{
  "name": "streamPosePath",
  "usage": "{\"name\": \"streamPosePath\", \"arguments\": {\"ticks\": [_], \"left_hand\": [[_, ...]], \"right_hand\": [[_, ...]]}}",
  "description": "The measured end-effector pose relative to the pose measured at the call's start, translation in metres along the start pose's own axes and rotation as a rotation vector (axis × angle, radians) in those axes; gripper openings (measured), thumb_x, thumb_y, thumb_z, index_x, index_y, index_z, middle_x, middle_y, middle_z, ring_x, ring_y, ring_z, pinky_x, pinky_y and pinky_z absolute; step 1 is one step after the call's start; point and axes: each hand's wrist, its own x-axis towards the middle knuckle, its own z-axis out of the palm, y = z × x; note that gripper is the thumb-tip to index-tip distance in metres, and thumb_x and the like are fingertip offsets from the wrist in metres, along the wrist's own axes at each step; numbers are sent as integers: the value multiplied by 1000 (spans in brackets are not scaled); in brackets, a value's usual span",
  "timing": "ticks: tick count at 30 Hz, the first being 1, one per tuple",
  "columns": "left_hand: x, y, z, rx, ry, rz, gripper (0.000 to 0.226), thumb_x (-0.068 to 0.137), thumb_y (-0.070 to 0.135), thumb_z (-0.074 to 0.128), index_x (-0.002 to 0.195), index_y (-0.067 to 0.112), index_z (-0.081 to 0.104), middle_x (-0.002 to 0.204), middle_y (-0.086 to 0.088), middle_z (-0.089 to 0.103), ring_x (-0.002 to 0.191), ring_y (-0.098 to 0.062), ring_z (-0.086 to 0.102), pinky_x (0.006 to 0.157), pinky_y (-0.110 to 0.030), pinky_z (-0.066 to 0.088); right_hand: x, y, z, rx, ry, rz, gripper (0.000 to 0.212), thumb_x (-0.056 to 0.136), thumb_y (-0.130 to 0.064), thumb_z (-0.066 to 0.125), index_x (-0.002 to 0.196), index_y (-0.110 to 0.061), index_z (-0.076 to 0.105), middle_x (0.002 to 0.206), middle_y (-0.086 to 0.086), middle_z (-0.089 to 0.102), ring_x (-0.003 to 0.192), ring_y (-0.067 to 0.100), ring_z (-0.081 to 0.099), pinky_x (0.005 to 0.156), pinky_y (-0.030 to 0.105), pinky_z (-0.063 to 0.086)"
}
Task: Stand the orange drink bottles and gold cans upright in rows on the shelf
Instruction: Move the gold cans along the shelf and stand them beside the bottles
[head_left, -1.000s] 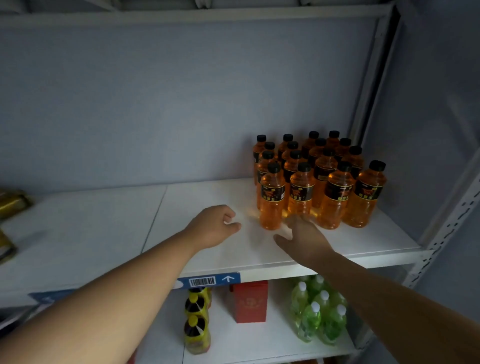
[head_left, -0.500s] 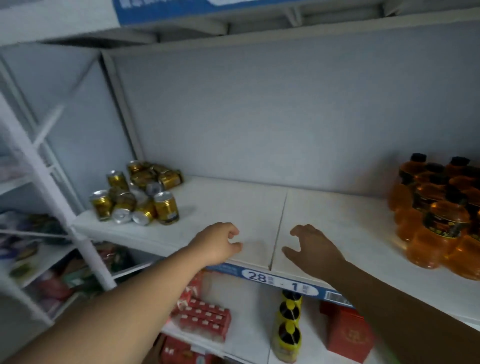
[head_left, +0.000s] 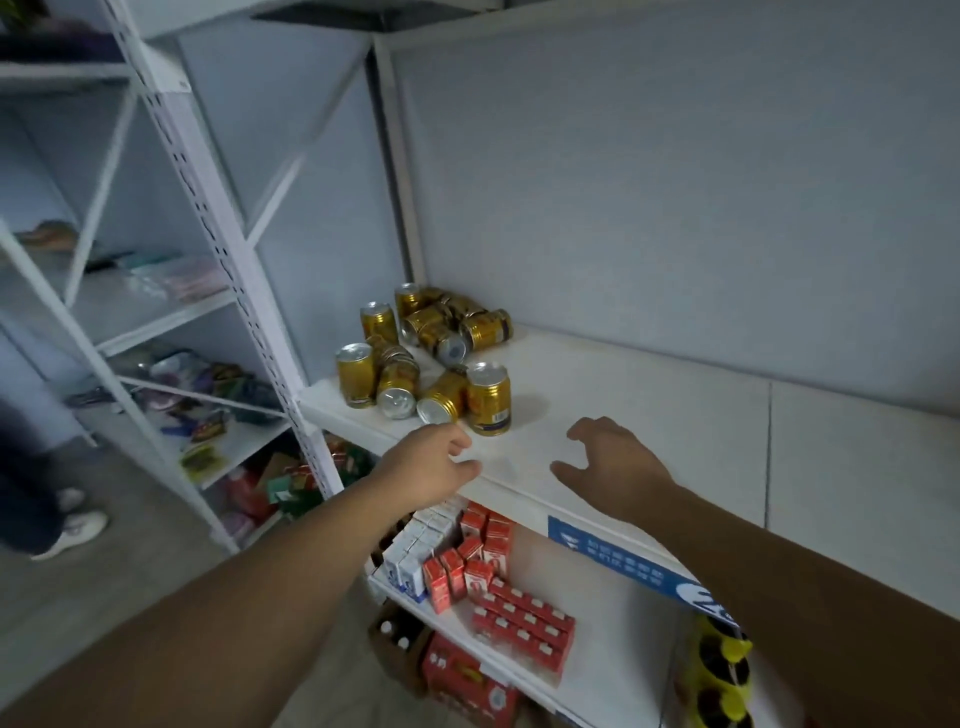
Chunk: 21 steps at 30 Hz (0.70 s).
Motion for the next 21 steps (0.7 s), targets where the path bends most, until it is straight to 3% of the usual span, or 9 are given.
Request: {"name": "streamPosePath", "arguments": {"ticks": [8, 13, 18, 21], "left_hand": [[46, -17, -5, -33, 156, -86, 34, 85, 51, 71, 112, 33, 63, 119, 8, 65, 105, -13, 61, 94, -40, 53], [66, -31, 4, 41, 419, -86, 53, 79, 45, 76, 124, 27, 55, 122, 1, 49, 112, -23, 53, 89, -36, 45], [88, -43, -2, 223, 393, -41, 76, 78, 62, 70, 139, 27, 42, 135, -1, 49, 128, -26, 42, 104, -40, 37], [98, -47, -3, 369, 323, 18, 86, 73, 74, 63, 142, 27, 40, 137, 0, 52, 135, -25, 35, 112, -42, 30]], "right_hand": [[68, -14, 8, 30, -59, -69, 64, 92, -55, 63, 143, -21, 49, 138, 2, 53, 125, 21, 52, 103, 37, 47], [90, -20, 29, 105, -77, -74, 78, 86, -59, 68, 146, -18, 40, 138, 6, 56, 125, 23, 54, 100, 39, 48], [113, -36, 42, 228, -84, -3, 96, 74, -65, 75, 147, -16, 36, 137, 6, 56, 121, 25, 57, 96, 41, 50], [122, -46, 51, 341, -71, 64, 95, 65, -63, 81, 139, -20, 40, 130, 1, 59, 113, 22, 59, 92, 45, 53]]}}
